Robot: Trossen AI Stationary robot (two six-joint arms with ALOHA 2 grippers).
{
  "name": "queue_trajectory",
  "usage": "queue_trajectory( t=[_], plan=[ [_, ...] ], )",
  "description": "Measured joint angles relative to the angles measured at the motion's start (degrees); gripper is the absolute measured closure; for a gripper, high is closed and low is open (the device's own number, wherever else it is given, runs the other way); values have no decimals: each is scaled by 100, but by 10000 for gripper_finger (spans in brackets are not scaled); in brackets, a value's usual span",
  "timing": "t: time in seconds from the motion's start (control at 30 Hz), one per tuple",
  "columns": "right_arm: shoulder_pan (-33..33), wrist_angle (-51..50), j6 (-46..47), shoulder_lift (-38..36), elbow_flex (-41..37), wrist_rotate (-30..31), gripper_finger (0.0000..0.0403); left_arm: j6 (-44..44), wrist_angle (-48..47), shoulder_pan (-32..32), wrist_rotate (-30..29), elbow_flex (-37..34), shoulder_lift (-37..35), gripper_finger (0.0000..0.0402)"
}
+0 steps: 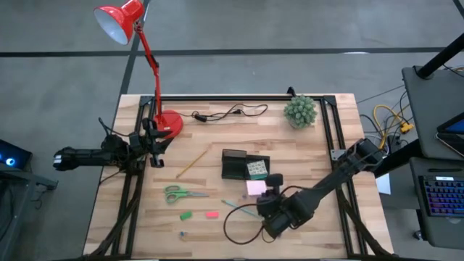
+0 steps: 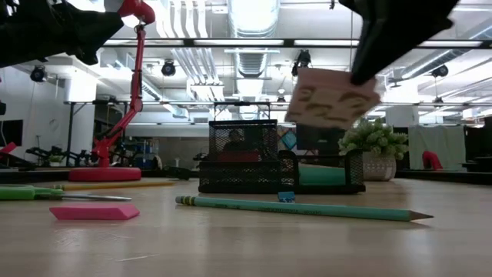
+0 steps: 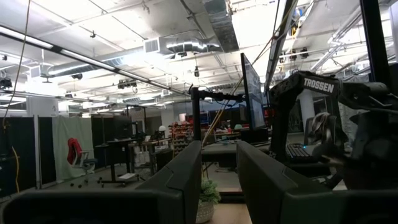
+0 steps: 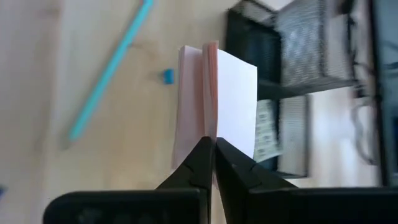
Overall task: Pick and place office supplies into organizer
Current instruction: Put the pink sticky notes into the black desk organizer
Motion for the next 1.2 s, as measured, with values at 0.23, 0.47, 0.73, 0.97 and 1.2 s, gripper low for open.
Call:
queue_trajectory(
  t=[0.23, 0.47, 0.73, 0.97, 1.2],
  plan=[
    [-462, -86, -16, 23, -139, 272, 395, 1, 2, 2, 2, 0, -2, 313],
    [-814, -83, -410, 33, -429, 277, 395, 2, 2, 0, 2, 0, -2, 313],
    [-1022, -65, -601, 31, -535, 241, 395, 0, 4, 0, 2, -2, -1, 313],
    [-1109, -29, -706, 31, -748, 118, 395, 2, 3, 1, 1, -2, -1, 313],
    [-1231, 231, -710, 31, -890, 120, 395, 2, 4, 0, 2, 0, -2, 313]
  ],
)
